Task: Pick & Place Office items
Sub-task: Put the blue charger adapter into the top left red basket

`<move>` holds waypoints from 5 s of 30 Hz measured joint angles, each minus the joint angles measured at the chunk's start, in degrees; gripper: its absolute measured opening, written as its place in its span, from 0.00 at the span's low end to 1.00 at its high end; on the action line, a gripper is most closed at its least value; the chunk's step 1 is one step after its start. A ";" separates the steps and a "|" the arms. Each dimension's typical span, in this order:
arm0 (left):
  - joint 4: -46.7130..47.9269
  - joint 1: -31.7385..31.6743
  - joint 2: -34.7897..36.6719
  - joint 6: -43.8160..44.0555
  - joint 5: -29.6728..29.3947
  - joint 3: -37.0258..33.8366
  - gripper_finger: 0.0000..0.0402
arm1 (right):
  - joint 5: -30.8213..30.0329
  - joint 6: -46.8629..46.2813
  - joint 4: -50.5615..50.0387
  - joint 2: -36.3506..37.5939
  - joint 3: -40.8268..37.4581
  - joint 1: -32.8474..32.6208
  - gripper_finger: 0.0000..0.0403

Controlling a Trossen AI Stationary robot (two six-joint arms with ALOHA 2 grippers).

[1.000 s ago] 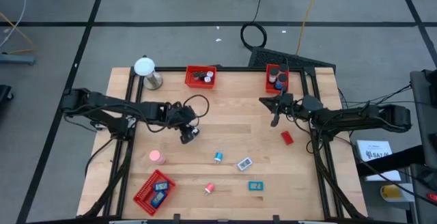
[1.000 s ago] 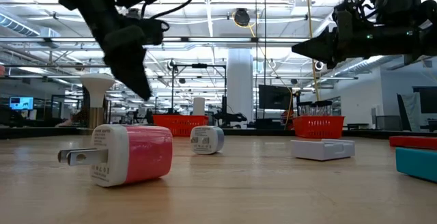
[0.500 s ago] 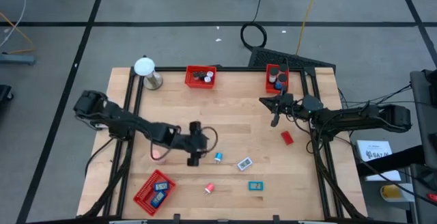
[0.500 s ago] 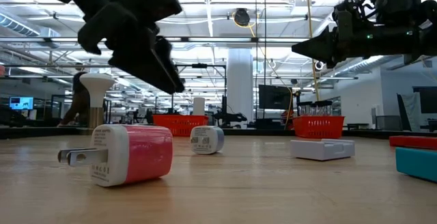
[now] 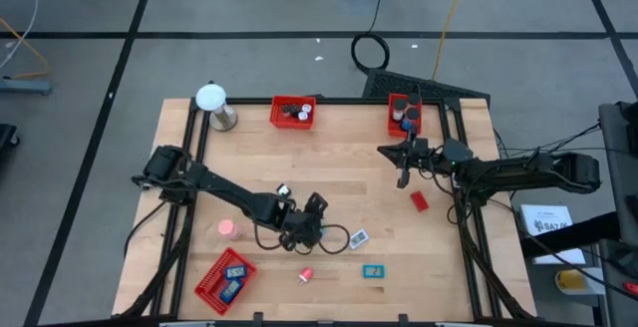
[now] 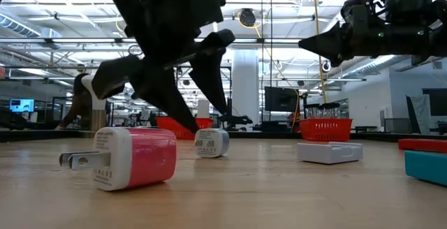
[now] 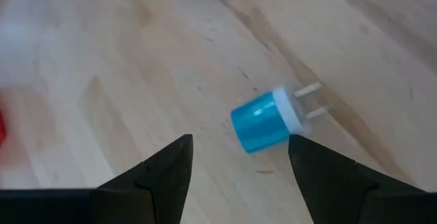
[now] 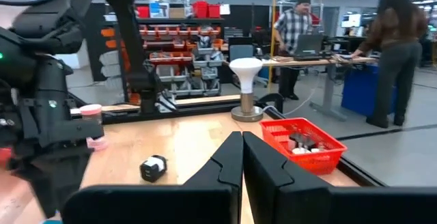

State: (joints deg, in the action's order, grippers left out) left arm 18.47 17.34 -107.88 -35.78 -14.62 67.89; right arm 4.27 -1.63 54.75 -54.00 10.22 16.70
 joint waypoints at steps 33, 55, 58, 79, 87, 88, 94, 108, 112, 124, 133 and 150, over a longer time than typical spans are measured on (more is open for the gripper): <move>-10.19 0.11 -4.06 13.42 5.27 0.36 0.38 | 0.50 2.10 1.21 -0.02 0.02 -1.08 0.00; -11.55 -1.17 -7.22 38.13 5.64 0.31 0.48 | 0.53 1.25 1.96 -0.01 0.02 -1.08 0.00; -12.25 -1.68 -7.25 37.90 5.63 0.31 0.36 | 0.53 1.25 1.69 0.00 0.02 -1.08 0.00; -84.44 -12.24 0.12 40.50 0.97 -34.52 0.32 | -8.43 -6.36 -40.69 -11.92 23.99 -10.25 0.14; -86.28 -14.80 0.09 37.17 5.63 -34.77 0.32 | -3.80 -6.73 -44.97 -24.22 35.80 -14.72 0.39; -86.32 -14.82 0.09 36.78 5.63 -34.77 0.32 | -3.80 -6.72 -44.72 -25.38 36.67 -14.95 0.42; -87.59 -14.71 0.09 36.01 5.85 -34.79 0.32 | -0.86 -6.40 -43.31 -29.49 38.51 -15.09 0.52; -89.30 -14.71 0.09 36.93 6.92 -34.77 0.32 | 0.29 -2.82 -38.50 -31.23 38.49 -15.05 0.28; -89.83 -14.65 0.09 37.03 7.01 -34.75 0.32 | 0.25 -2.41 -38.36 -31.23 38.49 -15.00 0.16; -90.77 -14.67 0.23 37.53 7.03 -34.79 0.38 | 0.29 -2.19 -38.10 -31.12 38.49 -14.97 0.11; -68.24 -14.19 12.59 37.36 1.91 -36.79 0.84 | 0.28 -1.55 -40.97 -31.23 41.54 -12.50 0.09; -73.20 -13.14 28.20 47.27 -7.88 -56.62 0.53 | 0.48 8.07 -67.61 -51.60 68.13 -4.84 0.09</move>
State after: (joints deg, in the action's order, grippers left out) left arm -54.74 4.21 -79.68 11.50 -22.50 11.27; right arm 4.75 6.44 -12.86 -105.60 78.35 11.86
